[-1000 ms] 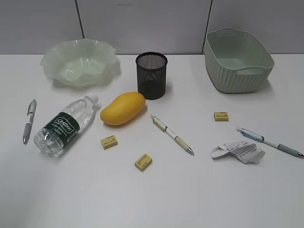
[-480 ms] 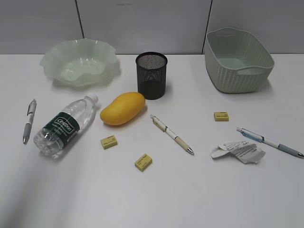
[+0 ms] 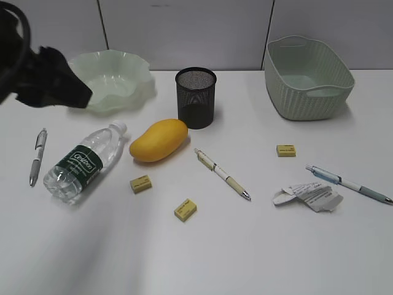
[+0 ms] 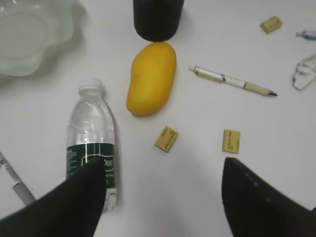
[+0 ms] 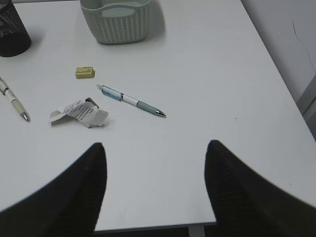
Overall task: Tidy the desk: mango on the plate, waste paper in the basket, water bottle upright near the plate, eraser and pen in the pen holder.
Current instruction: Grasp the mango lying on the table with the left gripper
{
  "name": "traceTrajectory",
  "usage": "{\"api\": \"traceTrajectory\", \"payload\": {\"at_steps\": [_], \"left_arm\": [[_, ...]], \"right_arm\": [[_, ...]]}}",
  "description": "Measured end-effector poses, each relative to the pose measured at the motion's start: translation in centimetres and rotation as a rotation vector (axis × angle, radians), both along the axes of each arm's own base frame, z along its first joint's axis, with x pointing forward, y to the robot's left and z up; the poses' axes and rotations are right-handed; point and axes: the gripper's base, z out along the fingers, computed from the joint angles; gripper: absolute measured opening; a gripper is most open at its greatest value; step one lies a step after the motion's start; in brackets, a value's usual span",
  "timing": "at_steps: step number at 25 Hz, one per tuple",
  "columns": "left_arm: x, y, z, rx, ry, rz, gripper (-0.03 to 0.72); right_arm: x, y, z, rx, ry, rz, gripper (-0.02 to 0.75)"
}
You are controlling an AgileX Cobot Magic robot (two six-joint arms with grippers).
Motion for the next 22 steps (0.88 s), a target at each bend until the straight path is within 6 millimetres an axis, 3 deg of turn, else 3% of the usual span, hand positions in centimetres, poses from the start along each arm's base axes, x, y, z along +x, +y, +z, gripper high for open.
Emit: {"api": "traceTrajectory", "payload": {"at_steps": [13, 22], "left_arm": [[8.6, -5.9, -6.5, 0.218, 0.244, -0.169, 0.621], [12.8, -8.0, -10.5, 0.267, 0.232, -0.219, 0.621]], "right_arm": [[0.0, 0.0, 0.0, 0.0, 0.0, 0.0, 0.499], [0.0, 0.0, 0.0, 0.0, 0.0, 0.0, 0.499]]}}
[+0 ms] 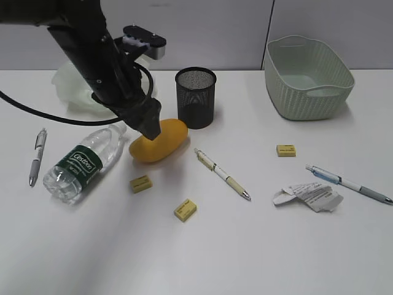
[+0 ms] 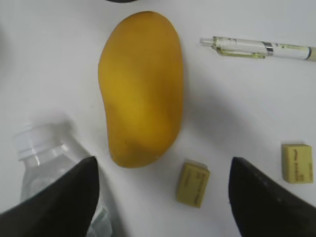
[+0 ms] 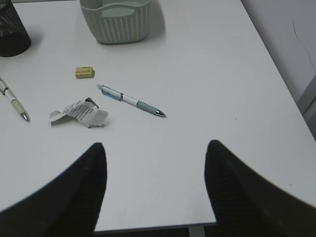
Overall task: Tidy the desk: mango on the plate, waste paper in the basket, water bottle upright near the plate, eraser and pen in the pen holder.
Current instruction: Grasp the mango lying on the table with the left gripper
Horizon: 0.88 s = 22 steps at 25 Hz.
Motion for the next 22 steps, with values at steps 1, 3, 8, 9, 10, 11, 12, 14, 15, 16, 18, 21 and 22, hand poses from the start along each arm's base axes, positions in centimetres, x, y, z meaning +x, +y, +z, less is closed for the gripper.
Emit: {"api": "traceTrajectory", "payload": {"at_steps": [1, 3, 8, 9, 10, 11, 12, 14, 15, 16, 18, 21, 22], "left_arm": [[0.2, -0.1, -0.6, 0.006, -0.001, -0.005, 0.621], [0.7, -0.3, -1.7, 0.014, -0.005, -0.01, 0.621], [1.6, -0.7, -4.4, 0.033, 0.015, -0.014, 0.621], [1.7, -0.8, -4.9, 0.037, 0.021, -0.014, 0.621], [1.9, -0.9, -5.2, 0.038, 0.021, -0.015, 0.621], [2.1, -1.0, -5.5, 0.04, 0.025, -0.017, 0.621], [2.3, -1.1, -5.9, 0.041, 0.026, -0.016, 0.621], [2.6, -1.2, -6.5, 0.041, 0.025, -0.015, 0.621], [2.7, -1.3, -6.8, 0.042, 0.027, -0.015, 0.621], [2.7, -1.3, -7.1, 0.044, 0.03, -0.015, 0.62], [2.8, -1.3, -7.6, 0.047, 0.036, -0.014, 0.615], [2.8, -1.3, -8.0, 0.051, 0.046, -0.014, 0.573], [2.8, -1.4, -8.0, 0.051, 0.047, -0.014, 0.557]], "right_arm": [[0.0, 0.0, 0.0, 0.0, 0.0, 0.0, 0.499], [0.0, 0.0, 0.0, 0.0, 0.0, 0.0, 0.499], [0.0, 0.0, 0.0, 0.0, 0.0, 0.0, 0.499], [0.0, 0.0, 0.0, 0.0, 0.0, 0.0, 0.499], [0.0, 0.0, 0.0, 0.0, 0.0, 0.0, 0.499], [0.0, 0.0, 0.0, 0.0, 0.0, 0.0, 0.499], [0.0, 0.0, 0.0, 0.0, 0.0, 0.0, 0.499], [0.0, 0.0, 0.0, 0.0, 0.0, 0.0, 0.499], [0.0, 0.0, 0.0, 0.0, 0.0, 0.0, 0.499], [0.0, 0.0, 0.0, 0.0, 0.0, 0.0, 0.499], [0.0, 0.0, 0.0, 0.0, 0.0, 0.0, 0.499], [0.0, 0.0, 0.0, 0.0, 0.0, 0.0, 0.499], [0.0, 0.0, 0.0, 0.0, 0.0, 0.0, 0.499]]}}
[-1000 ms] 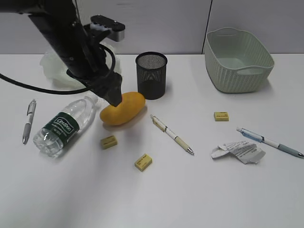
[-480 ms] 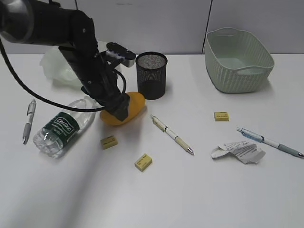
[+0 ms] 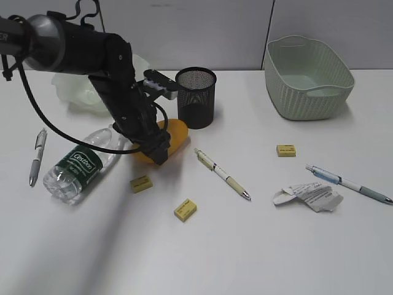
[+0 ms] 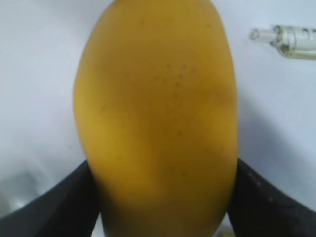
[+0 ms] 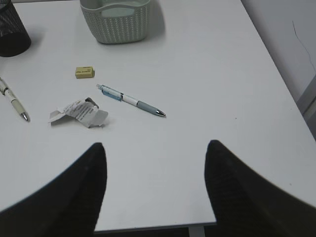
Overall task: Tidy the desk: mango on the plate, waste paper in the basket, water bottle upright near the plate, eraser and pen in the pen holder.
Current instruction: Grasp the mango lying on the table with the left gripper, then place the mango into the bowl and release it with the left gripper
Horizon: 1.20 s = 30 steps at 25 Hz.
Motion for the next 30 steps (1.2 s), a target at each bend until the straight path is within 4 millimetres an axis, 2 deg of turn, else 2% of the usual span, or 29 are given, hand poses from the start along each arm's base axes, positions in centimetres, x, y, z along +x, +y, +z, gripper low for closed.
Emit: {"api": "traceTrajectory", "payload": {"at_steps": [6, 9, 13, 18, 21, 24, 30], "left_arm": [[-0.3, 0.1, 0.2, 0.019, 0.043, -0.005, 0.555], [-0.6, 0.2, 1.2, 0.033, 0.076, -0.012, 0.554], [-1.0, 0.4, 4.5, 0.033, 0.084, -0.023, 0.554], [-1.6, 1.3, 9.9, 0.023, 0.013, -0.032, 0.554], [-1.7, 2.9, 12.3, 0.033, -0.04, -0.013, 0.554], [-1.0, 5.4, 13.8, 0.024, -0.078, 0.047, 0.554], [1.5, 10.8, 14.6, -0.061, -0.137, 0.223, 0.554]], "right_arm": [[0.0, 0.0, 0.0, 0.0, 0.0, 0.0, 0.499], [0.0, 0.0, 0.0, 0.0, 0.0, 0.0, 0.499], [0.0, 0.0, 0.0, 0.0, 0.0, 0.0, 0.499], [0.0, 0.0, 0.0, 0.0, 0.0, 0.0, 0.499], [0.0, 0.0, 0.0, 0.0, 0.0, 0.0, 0.499], [0.0, 0.0, 0.0, 0.0, 0.0, 0.0, 0.499], [0.0, 0.0, 0.0, 0.0, 0.0, 0.0, 0.499]]}}
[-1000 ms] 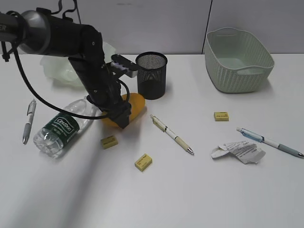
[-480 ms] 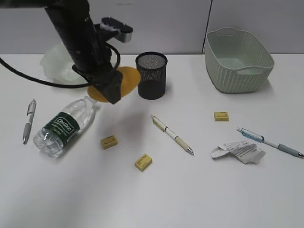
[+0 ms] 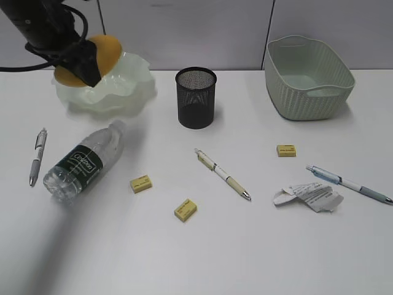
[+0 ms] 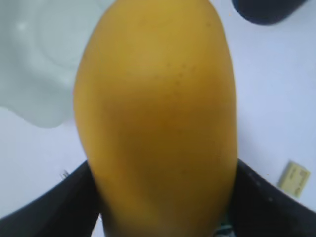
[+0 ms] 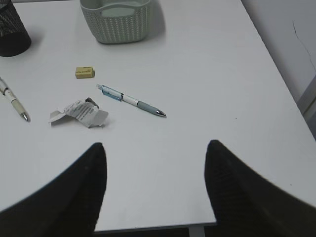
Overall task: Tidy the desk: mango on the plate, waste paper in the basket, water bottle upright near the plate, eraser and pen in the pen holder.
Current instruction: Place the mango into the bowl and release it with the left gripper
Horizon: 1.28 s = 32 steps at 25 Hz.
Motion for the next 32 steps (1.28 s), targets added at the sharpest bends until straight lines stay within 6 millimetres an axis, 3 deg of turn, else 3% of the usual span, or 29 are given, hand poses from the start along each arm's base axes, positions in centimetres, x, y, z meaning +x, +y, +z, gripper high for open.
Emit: {"api": "traceTrajectory", "payload": {"at_steps": [4, 9, 22, 32], "left_arm": [[1.7, 1.9, 0.6, -0.048, -0.137, 0.074, 0.554], [3.7, 1.9, 1.0, -0.107, -0.334, 0.113, 0.554], [9.0, 1.3, -8.4, -0.151, -0.457, 0.193, 0.554], [9.9, 1.2, -13.0, -0.139, -0.437, 0.211, 0.554]], "right_arm": [[0.0, 0.0, 0.0, 0.0, 0.0, 0.0, 0.499], [0.0, 0.0, 0.0, 0.0, 0.0, 0.0, 0.499], [0.0, 0.0, 0.0, 0.0, 0.0, 0.0, 0.499], [0.0, 0.0, 0.0, 0.0, 0.0, 0.0, 0.499]]}}
